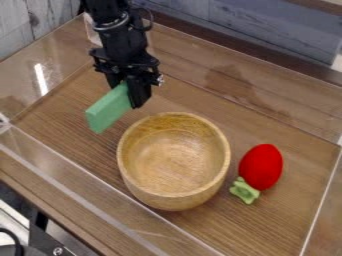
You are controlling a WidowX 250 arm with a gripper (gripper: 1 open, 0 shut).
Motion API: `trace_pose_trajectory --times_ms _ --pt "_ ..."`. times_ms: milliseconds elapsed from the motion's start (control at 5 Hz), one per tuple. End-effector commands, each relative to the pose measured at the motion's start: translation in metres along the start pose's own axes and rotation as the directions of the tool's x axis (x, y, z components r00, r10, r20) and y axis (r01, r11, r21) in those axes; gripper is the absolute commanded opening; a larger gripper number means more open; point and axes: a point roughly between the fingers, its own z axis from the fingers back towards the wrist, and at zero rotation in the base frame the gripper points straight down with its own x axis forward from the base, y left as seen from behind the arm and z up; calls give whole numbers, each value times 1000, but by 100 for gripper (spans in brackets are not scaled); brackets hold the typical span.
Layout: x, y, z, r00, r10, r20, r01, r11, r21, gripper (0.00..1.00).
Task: Remove the green block from the brown bowl and put it on the table
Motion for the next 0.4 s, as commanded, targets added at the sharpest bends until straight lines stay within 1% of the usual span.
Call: trace_pose_trajectory --times_ms 0,200 --pt "14 -2 9 999 -23 45 22 999 25 0" --pt "17 -4 5 999 -28 42 27 999 27 0"
